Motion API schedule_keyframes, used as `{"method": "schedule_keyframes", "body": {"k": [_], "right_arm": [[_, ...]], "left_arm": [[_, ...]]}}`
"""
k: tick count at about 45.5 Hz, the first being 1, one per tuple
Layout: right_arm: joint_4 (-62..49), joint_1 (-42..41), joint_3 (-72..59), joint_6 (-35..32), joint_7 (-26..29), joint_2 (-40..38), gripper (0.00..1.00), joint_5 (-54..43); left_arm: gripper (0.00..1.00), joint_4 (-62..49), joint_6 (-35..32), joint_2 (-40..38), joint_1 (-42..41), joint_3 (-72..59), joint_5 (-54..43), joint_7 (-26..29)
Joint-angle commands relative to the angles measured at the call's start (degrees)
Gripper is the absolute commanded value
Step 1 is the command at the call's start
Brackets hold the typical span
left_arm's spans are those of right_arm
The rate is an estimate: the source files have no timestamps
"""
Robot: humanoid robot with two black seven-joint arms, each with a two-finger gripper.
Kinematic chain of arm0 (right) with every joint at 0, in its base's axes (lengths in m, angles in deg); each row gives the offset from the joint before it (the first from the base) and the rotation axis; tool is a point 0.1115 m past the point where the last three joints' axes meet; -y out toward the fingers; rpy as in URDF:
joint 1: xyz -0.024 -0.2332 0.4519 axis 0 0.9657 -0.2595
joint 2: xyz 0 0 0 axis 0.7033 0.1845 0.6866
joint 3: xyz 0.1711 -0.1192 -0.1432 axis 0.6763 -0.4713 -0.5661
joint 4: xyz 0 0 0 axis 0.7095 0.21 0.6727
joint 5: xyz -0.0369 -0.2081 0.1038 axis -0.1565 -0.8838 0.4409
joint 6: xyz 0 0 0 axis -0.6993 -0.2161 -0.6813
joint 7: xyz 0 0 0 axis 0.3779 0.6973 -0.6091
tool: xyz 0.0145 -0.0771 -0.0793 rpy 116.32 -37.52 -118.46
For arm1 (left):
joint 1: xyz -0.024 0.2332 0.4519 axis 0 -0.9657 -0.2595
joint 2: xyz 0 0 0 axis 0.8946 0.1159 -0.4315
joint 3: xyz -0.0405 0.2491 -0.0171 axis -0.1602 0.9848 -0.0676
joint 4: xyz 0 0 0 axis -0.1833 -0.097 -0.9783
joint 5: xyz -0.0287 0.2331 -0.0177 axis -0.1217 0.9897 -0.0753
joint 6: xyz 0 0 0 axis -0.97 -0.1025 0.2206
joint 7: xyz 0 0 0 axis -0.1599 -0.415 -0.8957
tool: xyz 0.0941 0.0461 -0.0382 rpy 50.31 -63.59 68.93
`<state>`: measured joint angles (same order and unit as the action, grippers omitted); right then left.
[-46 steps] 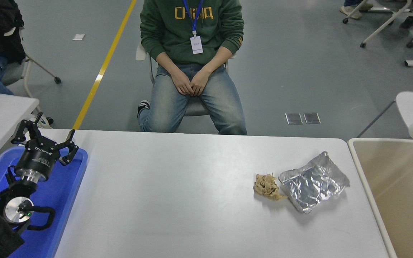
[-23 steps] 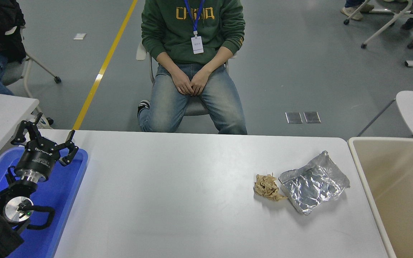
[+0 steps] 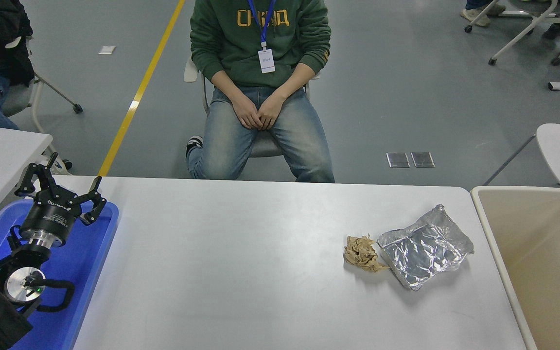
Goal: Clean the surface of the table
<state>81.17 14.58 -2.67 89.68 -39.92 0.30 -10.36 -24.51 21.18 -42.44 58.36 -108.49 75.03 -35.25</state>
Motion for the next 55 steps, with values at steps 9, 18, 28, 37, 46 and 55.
{"method": "schedule_keyframes", "body": {"k": [9, 18, 28, 37, 46, 55], "right_arm": [[-0.03, 1.37, 0.50, 0.21, 0.70, 1.92, 0.27, 0.30], [-0.03, 1.46, 1.38, 0.30, 0.70, 2.36, 1.00, 1.00], [-0.03, 1.02, 1.12, 0.21, 0.70, 2.27, 1.00, 0.91], [-0.38, 0.49, 0.85, -0.14, 0.18, 1.92, 1.00, 1.00], [-0.47, -1.61, 0.94, -0.23, -0.18, 0.52, 1.00, 1.00], [4.79, -2.93, 1.11, -0.84, -1.23, -5.28, 1.00, 1.00]], "left_arm": [[1.00, 0.00, 0.00, 0.00, 0.00, 0.00, 0.00, 0.00], [1.00, 0.00, 0.00, 0.00, 0.00, 0.00, 0.00, 0.00], [1.00, 0.00, 0.00, 0.00, 0.00, 0.00, 0.00, 0.00], [1.00, 0.00, 0.00, 0.00, 0.00, 0.00, 0.00, 0.00], [1.00, 0.00, 0.00, 0.00, 0.00, 0.00, 0.00, 0.00], [1.00, 0.00, 0.00, 0.00, 0.00, 0.00, 0.00, 0.00]]}}
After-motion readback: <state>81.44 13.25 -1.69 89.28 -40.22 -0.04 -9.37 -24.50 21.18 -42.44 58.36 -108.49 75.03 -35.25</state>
